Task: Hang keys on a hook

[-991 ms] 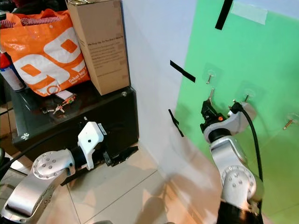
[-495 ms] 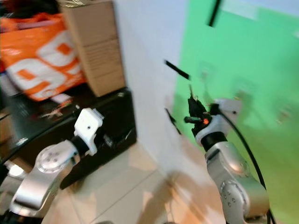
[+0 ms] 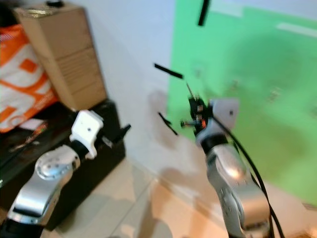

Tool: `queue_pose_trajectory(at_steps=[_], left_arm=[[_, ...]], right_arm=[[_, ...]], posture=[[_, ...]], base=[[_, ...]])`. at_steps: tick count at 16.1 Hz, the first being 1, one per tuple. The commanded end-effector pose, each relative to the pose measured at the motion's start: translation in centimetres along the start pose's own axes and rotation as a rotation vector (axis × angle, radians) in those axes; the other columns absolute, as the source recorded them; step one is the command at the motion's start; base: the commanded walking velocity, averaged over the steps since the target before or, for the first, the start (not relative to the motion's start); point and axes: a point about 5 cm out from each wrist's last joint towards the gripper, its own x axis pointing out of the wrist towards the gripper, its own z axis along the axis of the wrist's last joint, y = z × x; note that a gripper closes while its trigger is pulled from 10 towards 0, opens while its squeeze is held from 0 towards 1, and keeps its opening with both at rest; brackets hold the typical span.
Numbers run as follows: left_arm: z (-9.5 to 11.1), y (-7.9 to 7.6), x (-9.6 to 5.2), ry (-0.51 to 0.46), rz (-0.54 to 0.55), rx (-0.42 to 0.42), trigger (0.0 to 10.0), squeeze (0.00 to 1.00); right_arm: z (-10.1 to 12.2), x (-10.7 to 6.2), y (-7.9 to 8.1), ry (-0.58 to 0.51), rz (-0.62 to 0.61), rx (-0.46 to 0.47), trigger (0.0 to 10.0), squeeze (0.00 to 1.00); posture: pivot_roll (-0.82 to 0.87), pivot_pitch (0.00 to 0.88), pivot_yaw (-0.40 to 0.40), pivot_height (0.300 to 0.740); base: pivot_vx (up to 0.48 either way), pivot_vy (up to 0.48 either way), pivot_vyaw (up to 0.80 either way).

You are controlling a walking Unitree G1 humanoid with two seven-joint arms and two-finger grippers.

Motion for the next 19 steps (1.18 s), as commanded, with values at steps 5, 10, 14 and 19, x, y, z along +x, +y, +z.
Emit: queue_pose_trajectory(at_steps=[5, 10, 14, 19], left_arm=[[0.9, -1.1, 0.4, -0.031, -0.08, 0.015, 10.0, 0.31], [1.0, -0.6, 0.8, -0.033, -0.04, -0.009, 10.0, 0.35], [1.0, -0.3, 0.8, -0.034, -0.03, -0.016, 10.0, 0.35], [0.8, -0.4, 0.8, -0.03, -0.039, -0.018, 10.0, 0.36]], right_arm=[[0.5, 0.8, -1.5, -0.037, -0.098, 0.183, 10.0, 0.0], [0.5, 0.9, -1.5, -0.027, -0.07, 0.255, 10.0, 0.0], [0.0, 0.7, -1.6, -0.006, -0.092, 0.272, 10.0, 0.0], [-0.1, 0.6, -1.9, 0.003, -0.111, 0.267, 10.0, 0.0]], posture=[[-0.02, 0.0, 0.05, 0.74], [-0.02, 0.0, 0.049, 0.74], [-0.02, 0.0, 0.052, 0.74], [-0.02, 0.0, 0.055, 0.74]], base=[[0.0, 0.0, -0.32], [0.0, 0.0, 0.0], [0.293, 0.0, 0.0], [0.307, 0.0, 0.0]])
